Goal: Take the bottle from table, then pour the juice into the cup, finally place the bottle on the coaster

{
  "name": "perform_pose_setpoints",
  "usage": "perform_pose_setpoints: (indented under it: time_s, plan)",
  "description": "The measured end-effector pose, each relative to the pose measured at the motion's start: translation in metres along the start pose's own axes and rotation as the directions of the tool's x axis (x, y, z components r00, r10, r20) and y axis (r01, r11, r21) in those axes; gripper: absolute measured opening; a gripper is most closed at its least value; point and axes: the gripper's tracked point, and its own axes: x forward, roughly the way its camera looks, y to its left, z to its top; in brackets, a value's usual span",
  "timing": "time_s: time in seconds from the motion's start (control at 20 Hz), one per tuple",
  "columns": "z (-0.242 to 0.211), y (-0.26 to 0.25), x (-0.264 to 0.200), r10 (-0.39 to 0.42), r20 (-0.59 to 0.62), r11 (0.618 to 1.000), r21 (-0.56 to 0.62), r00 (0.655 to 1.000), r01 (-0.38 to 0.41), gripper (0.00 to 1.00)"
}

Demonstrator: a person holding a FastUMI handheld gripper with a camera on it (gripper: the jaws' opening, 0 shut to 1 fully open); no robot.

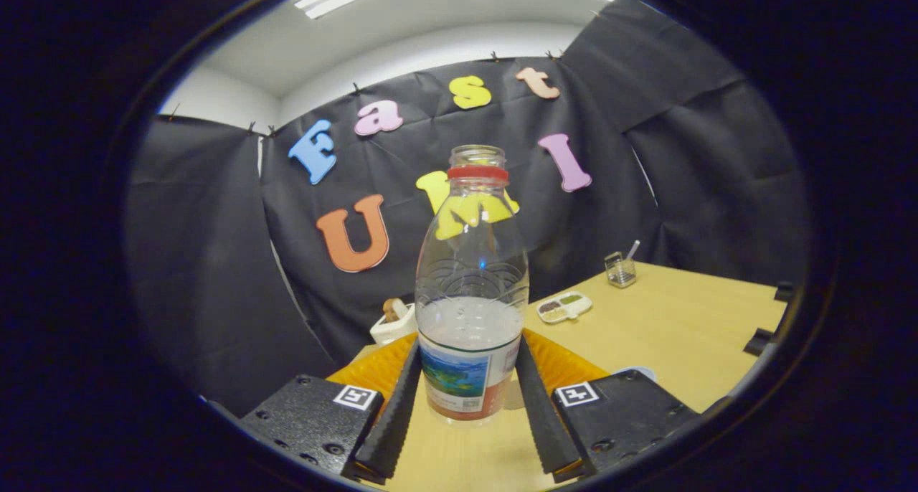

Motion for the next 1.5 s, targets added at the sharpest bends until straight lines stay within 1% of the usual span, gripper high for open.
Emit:
perform_pose_setpoints:
  time_s: [0.2, 0.4, 0.5, 0.7, 1.0, 1.15, 1.3, 1.5]
  plan:
    - [0.01, 0.007, 0.004, -0.008, 0.023, 0.996, -0.087, 1.0, 0.01, 0.76]
    - [0.01, 0.006, 0.013, -0.041, 0.009, 0.979, -0.198, 0.999, 0.042, 0.76]
    - [0.012, -0.003, 0.022, -0.078, 0.017, 0.968, -0.24, 0.997, 0.08, 0.76]
    - [0.013, -0.012, 0.044, -0.131, 0.014, 0.939, -0.318, 0.991, 0.129, 0.76]
    - [0.0, -0.022, 0.087, -0.153, -0.024, 0.941, -0.309, 0.988, 0.139, 0.76]
    - [-0.01, -0.023, 0.109, -0.145, -0.029, 0.944, -0.302, 0.989, 0.13, 0.76]
    - [-0.034, -0.033, 0.129, -0.164, -0.046, 0.938, -0.315, 0.985, 0.142, 0.76]
    - [-0.081, -0.042, 0.158, -0.16, -0.093, 0.945, -0.302, 0.983, 0.125, 0.77]
